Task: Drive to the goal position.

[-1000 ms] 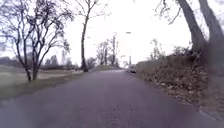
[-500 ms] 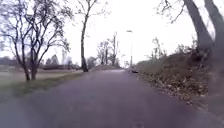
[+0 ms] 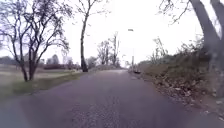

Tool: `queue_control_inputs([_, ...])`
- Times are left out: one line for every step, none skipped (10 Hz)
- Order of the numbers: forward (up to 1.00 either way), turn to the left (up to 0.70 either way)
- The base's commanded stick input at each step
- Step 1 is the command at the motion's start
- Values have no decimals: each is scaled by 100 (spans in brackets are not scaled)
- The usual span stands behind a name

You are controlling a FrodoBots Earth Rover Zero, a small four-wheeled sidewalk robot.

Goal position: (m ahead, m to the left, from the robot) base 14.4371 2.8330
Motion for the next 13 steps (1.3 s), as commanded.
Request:
queue_control_inputs([100, 0])
queue_control_inputs([100, 0])
queue_control_inputs([100, 0])
queue_control_inputs([100, 0])
queue_control_inputs([100, 0])
queue_control_inputs([100, 0])
queue_control_inputs([100, 0])
queue_control_inputs([100, 0])
queue_control_inputs([100, 0])
queue_control_inputs([100, 0])
queue_control_inputs([100, 0])
queue_control_inputs([100, 0])
queue_control_inputs([100, 0])
